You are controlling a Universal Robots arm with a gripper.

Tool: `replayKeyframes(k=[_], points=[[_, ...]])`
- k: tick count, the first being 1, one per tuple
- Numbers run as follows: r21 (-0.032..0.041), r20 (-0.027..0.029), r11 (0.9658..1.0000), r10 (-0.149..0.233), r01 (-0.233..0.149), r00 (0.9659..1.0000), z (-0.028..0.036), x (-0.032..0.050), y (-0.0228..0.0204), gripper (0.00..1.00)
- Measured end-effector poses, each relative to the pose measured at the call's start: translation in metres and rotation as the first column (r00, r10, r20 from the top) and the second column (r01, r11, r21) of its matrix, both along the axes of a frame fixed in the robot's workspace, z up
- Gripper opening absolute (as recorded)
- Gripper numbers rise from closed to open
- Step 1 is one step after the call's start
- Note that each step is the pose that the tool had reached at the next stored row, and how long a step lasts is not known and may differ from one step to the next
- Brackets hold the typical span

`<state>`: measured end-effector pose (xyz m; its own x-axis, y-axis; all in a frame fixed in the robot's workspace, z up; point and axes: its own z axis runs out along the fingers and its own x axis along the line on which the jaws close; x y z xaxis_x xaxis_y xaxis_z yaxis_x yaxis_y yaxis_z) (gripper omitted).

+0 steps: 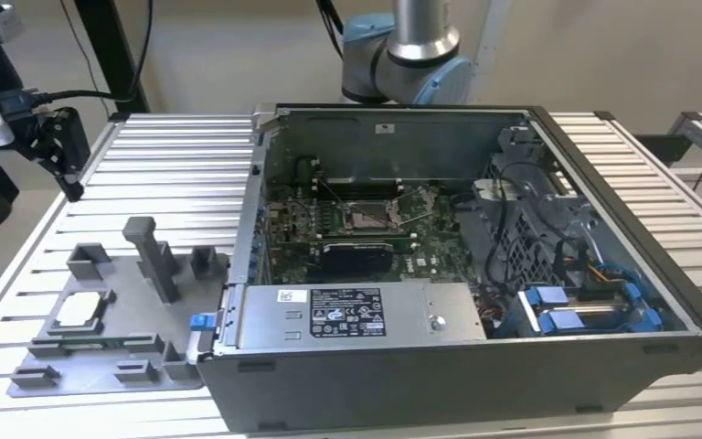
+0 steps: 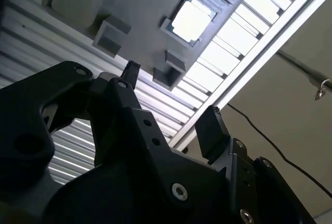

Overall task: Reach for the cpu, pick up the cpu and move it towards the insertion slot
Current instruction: 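Pick up the cpu and move it towards the insertion slot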

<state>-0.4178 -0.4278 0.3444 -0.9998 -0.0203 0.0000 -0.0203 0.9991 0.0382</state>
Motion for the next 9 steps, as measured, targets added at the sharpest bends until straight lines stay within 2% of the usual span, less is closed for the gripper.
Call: replayKeyframes(k=[9], points=[[-0.0001,0.0000,1.0000,0.000,0.000,1.0000,-0.0164,-0.0010,-0.0002,1.00]])
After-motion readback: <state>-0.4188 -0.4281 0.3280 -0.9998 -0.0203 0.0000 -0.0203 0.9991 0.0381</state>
